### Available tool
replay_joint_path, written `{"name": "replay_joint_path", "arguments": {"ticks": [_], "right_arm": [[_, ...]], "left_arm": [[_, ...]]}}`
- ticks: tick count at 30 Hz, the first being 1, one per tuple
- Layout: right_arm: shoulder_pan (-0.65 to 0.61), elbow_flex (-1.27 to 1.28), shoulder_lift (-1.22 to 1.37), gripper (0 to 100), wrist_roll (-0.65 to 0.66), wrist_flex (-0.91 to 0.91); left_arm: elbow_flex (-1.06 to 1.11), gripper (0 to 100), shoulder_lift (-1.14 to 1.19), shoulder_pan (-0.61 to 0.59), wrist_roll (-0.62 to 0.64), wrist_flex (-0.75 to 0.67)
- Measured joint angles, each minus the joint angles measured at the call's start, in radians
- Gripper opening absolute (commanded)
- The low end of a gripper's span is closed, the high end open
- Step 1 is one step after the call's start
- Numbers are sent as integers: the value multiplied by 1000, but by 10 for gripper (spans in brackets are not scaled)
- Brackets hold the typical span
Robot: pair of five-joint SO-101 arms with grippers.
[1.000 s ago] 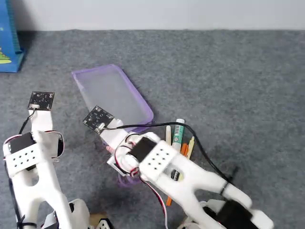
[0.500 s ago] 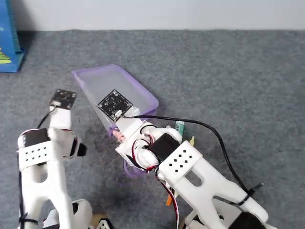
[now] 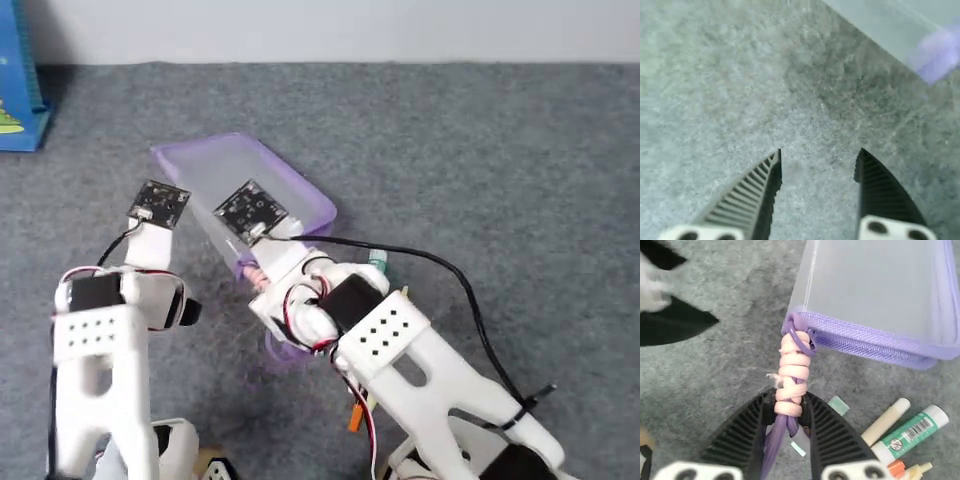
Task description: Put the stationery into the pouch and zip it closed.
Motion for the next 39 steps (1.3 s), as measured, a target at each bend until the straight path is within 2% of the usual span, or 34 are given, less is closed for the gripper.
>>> {"name": "replay_joint_path", "arguments": {"ticks": [5, 13, 19, 24, 33, 39], "right_arm": [[11, 2, 0, 8, 0, -6], [11, 2, -9, 8, -51, -9], [11, 2, -130, 8, -69, -9], [-44, 2, -181, 8, -71, -9], [-68, 2, -183, 8, -72, -8], [-68, 2, -183, 8, -72, -8]], "left_arm": [[66, 235, -290, 14, 75, 14], [216, 235, -628, 157, 187, 8], [287, 235, -654, 172, 192, -66], [338, 235, -652, 172, 193, -132], [341, 235, -652, 249, 250, -143], [341, 235, -658, 247, 285, -173]]}}
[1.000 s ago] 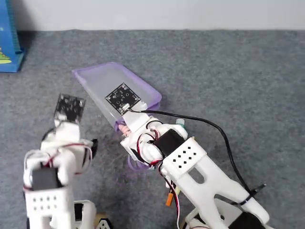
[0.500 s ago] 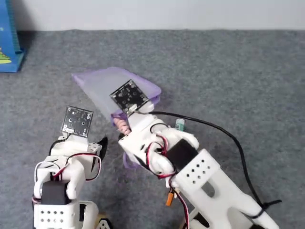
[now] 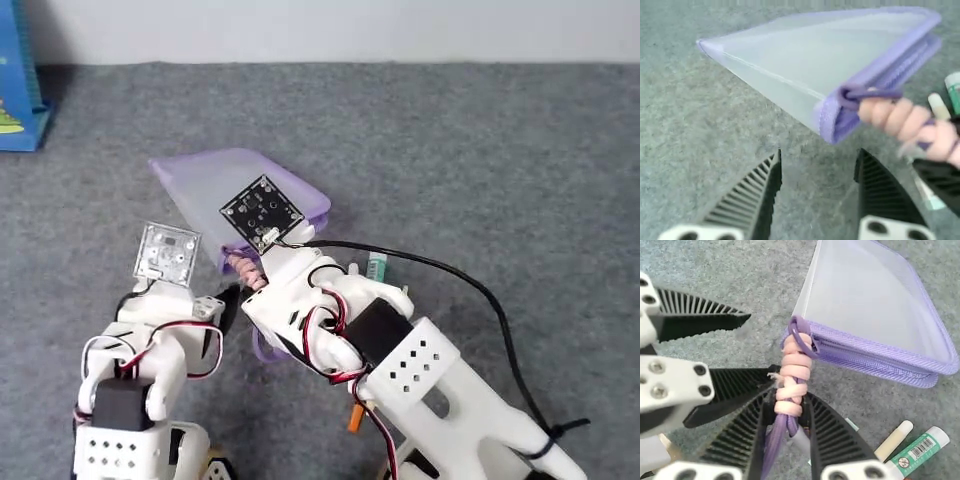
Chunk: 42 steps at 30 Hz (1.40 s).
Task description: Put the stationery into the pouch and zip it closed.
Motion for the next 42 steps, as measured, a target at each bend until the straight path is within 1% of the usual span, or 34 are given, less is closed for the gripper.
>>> {"name": "replay_joint_path", "arguments": {"ticks": [4, 9, 17, 24, 27, 34, 40, 42], "right_arm": [[0, 20, 0, 8, 0, 0], [0, 20, 0, 8, 0, 0], [-32, 20, 0, 8, 0, 18], [-40, 20, -8, 8, 0, 18], [-40, 21, -54, 8, 0, 28], [-41, 21, -158, 8, -2, 91], [-41, 69, -167, 8, -2, 101], [-43, 78, -175, 8, 21, 101]], "left_arm": [[0, 235, -2, -44, 11, -35], [2, 234, -2, -52, 11, -57], [103, 233, -3, -55, 11, -163], [103, 231, -3, -55, 11, -170], [104, 192, -3, -54, 14, -170], [135, 19, -9, -52, 14, -233], [135, 13, -3, -52, 12, -236], [135, 13, -3, -52, 12, -236]]}}
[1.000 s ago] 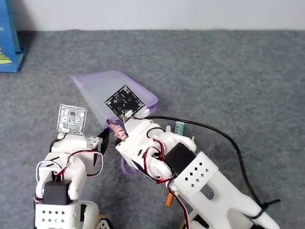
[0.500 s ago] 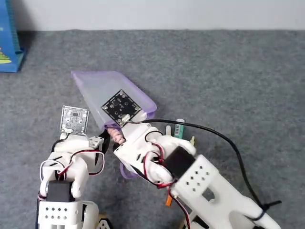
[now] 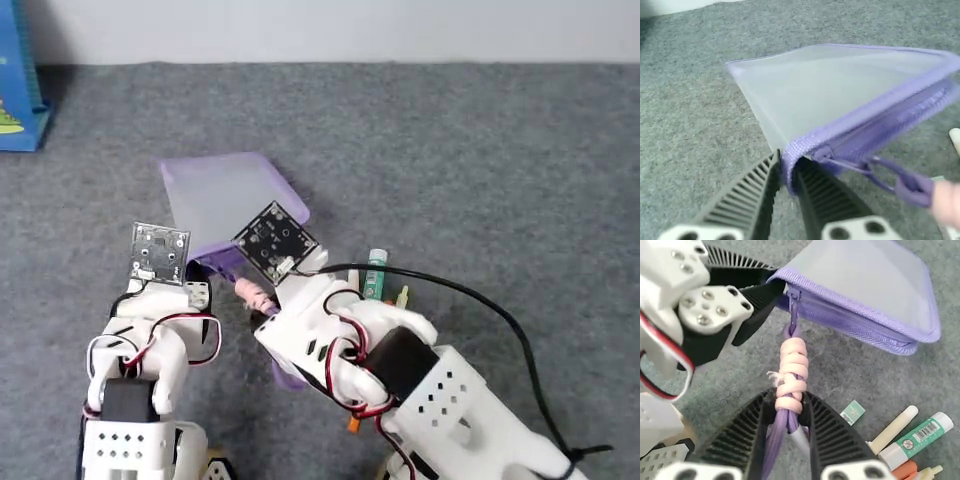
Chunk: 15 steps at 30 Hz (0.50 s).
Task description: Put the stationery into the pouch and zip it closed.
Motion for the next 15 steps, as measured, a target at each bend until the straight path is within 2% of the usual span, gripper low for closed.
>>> {"name": "replay_joint_path", "arguments": {"ticks": [15], "right_arm": [[296, 0, -5, 8, 192, 0]], "left_arm": [[0, 12, 0, 2, 0, 0]]}}
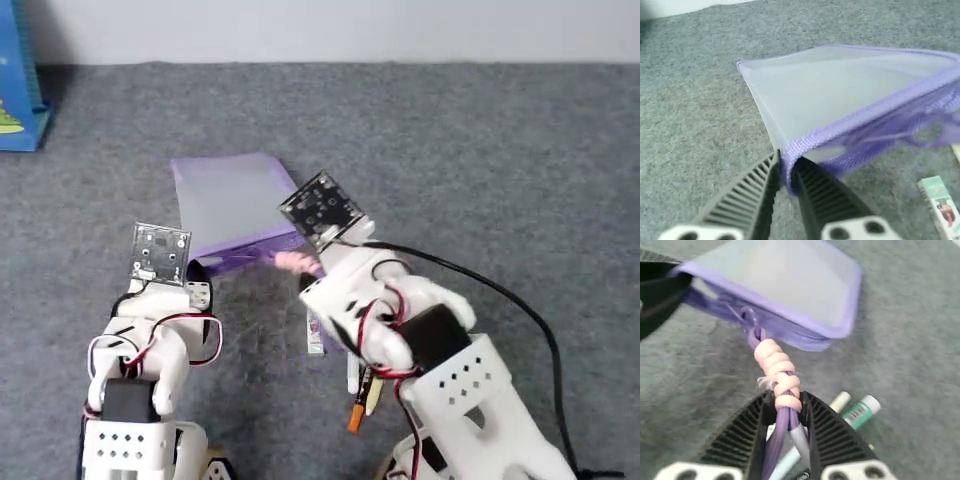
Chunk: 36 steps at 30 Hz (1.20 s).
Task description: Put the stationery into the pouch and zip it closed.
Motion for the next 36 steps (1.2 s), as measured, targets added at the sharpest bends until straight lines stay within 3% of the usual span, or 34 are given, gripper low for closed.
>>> {"name": "replay_joint_path", "arguments": {"ticks": [17, 21, 27, 32, 36], "right_arm": [[345, 0, 0, 8, 184, -14], [356, 0, 0, 19, 192, -14], [353, 0, 0, 236, 146, 20], [353, -2, -2, 157, 44, 72], [353, -2, -2, 151, 18, 74]], "left_arm": [[0, 12, 0, -41, -2, 0], [0, 12, 0, -41, -2, 0], [0, 12, 0, -41, -2, 0], [2, 12, 0, -55, -2, 12], [2, 12, 2, -57, -2, 29]]}}
